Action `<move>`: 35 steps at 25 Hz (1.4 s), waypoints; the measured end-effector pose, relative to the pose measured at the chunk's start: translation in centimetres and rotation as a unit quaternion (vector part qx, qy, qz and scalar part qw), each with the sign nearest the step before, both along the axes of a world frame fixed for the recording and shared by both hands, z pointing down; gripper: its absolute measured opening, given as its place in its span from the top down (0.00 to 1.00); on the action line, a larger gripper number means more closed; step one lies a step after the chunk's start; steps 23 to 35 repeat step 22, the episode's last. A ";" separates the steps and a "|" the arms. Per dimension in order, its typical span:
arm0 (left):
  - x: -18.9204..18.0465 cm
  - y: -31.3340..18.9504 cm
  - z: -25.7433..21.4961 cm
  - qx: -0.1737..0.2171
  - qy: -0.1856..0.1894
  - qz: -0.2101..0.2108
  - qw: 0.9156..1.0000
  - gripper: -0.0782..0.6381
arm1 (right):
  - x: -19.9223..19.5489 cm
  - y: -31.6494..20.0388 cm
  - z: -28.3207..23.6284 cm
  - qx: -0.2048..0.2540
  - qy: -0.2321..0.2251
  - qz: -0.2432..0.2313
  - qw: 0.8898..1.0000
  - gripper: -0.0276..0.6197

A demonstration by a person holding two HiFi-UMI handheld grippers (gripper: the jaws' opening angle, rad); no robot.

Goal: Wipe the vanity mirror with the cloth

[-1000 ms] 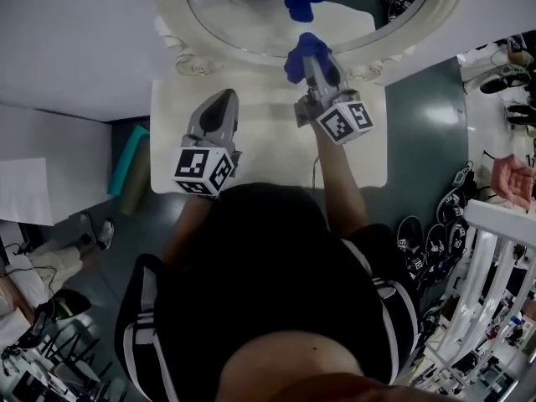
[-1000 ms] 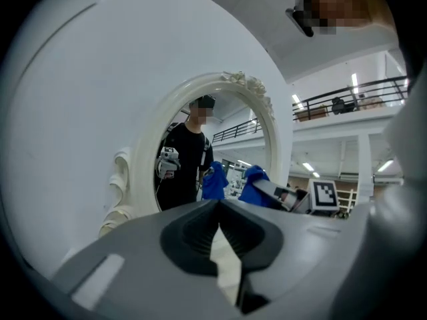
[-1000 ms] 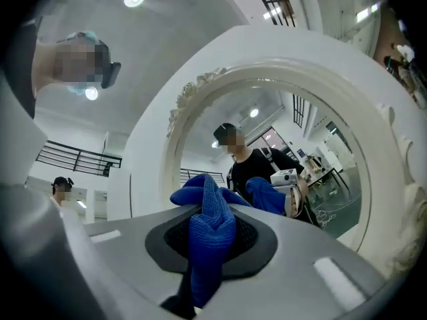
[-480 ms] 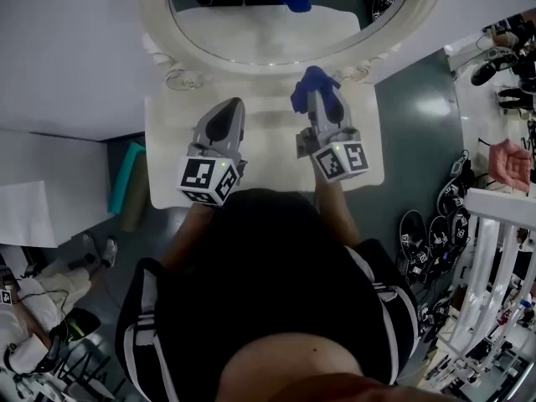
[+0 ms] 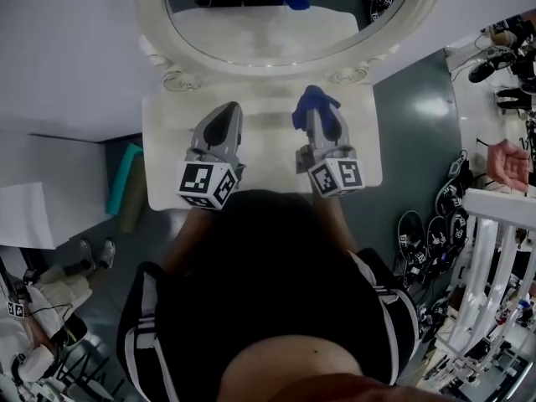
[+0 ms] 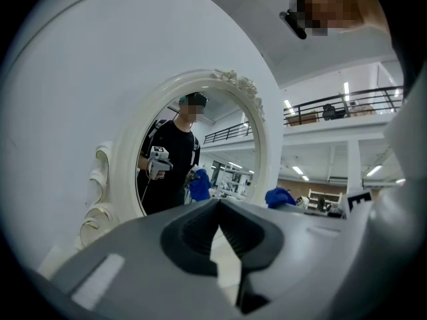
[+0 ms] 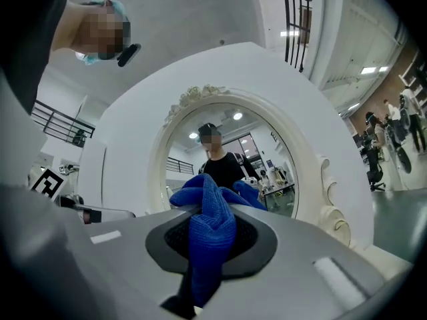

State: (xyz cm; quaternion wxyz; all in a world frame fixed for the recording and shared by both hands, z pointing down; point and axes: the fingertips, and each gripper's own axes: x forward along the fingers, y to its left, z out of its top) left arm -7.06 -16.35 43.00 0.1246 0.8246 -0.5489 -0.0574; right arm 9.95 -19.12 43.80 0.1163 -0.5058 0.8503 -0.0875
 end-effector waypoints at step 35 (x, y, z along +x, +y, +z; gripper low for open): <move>1.8 -0.5 1.1 -0.010 -0.002 0.013 1.000 0.88 | 1.6 -0.2 1.1 -0.003 0.022 0.013 1.000 0.89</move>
